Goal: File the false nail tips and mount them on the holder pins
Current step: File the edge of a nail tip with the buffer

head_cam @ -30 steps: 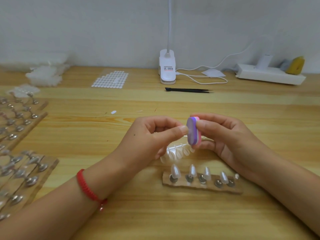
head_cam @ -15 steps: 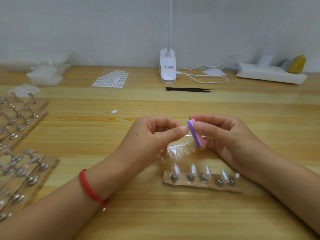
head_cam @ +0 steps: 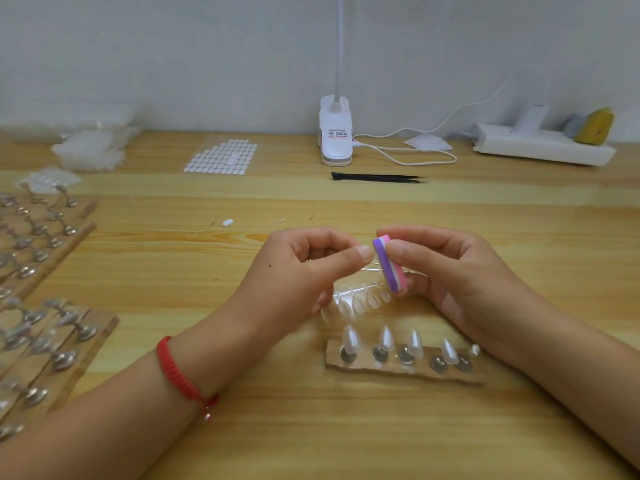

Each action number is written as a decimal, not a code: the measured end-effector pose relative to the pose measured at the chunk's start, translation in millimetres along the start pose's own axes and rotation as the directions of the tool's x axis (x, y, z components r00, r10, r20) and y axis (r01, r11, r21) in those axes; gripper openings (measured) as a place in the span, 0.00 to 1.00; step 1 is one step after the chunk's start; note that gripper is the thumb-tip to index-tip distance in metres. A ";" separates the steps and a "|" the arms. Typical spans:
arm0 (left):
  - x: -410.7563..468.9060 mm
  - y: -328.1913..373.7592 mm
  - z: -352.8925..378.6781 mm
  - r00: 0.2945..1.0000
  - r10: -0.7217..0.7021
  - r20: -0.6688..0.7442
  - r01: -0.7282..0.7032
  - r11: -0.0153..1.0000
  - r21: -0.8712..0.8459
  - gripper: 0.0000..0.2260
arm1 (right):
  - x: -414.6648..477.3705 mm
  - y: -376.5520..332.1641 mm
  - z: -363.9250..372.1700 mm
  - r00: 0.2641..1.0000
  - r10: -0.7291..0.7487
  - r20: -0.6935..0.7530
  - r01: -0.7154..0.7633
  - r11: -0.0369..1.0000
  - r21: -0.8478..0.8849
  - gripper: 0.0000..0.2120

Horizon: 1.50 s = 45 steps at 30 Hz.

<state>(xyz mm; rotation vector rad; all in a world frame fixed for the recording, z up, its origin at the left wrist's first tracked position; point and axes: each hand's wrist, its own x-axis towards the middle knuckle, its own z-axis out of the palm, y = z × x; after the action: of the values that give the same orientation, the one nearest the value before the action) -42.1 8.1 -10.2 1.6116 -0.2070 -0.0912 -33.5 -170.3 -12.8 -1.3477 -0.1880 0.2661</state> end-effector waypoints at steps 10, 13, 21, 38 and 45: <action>-1.6 0.9 0.1 0.999 0.030 0.023 -0.031 0.999 0.030 0.05 | 1.6 -0.8 -1.3 0.999 0.032 -0.004 -0.032 0.999 -0.008 0.16; -1.5 1.2 -0.8 1.000 0.017 -0.022 -0.016 1.000 0.024 0.05 | 1.8 -1.0 0.0 0.999 0.048 0.008 -0.048 0.999 -0.002 0.16; 1.0 -0.3 -2.3 1.000 0.024 -0.013 -0.023 0.999 0.040 0.05 | 3.0 -4.8 -1.4 0.995 0.081 0.059 -0.082 0.997 0.005 0.15; 0.7 1.4 -1.0 0.999 0.032 -0.020 -0.032 0.999 0.030 0.04 | 3.7 -6.4 -4.5 0.992 0.113 0.064 -0.113 0.994 0.004 0.14; 0.5 1.7 -0.7 0.998 0.034 -0.048 -0.034 0.999 0.009 0.04 | 5.5 -6.8 -3.4 0.994 0.099 0.053 -0.101 0.995 0.022 0.13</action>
<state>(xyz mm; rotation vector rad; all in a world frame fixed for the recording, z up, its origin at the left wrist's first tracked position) -41.6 8.5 -8.4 1.6163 -0.1980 -0.0258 -26.7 -173.2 -6.9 -1.3282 -0.1601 0.3869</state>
